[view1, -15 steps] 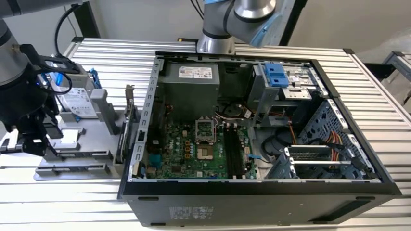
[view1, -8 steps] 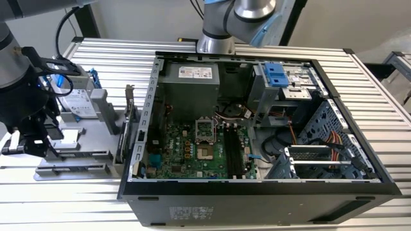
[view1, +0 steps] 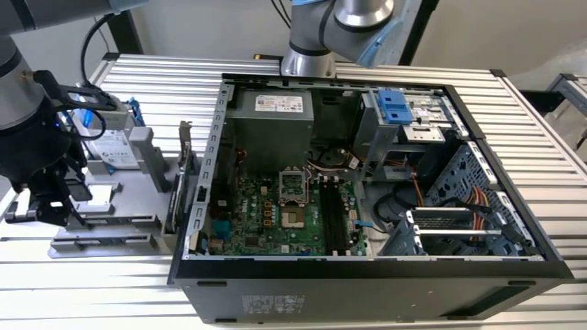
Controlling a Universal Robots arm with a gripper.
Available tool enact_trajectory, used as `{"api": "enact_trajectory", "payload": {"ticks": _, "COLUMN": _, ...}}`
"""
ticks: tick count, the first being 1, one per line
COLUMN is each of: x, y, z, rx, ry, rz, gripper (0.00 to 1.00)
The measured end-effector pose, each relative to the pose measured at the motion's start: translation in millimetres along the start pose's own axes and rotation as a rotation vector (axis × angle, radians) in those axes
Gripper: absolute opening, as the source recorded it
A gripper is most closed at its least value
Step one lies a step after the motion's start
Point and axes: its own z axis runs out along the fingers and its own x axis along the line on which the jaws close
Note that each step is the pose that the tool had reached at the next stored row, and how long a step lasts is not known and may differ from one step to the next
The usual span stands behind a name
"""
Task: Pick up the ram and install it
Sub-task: 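Pick up the ram and move it above insertion slot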
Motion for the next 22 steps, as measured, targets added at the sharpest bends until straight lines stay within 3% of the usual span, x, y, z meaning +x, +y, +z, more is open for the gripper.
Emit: {"api": "enact_trajectory", "payload": {"ticks": 22, "x": 0.1, "y": -0.3, "z": 6.9, "rx": -0.0001, "ry": 0.0001, "rz": 0.000, "gripper": 1.00}}
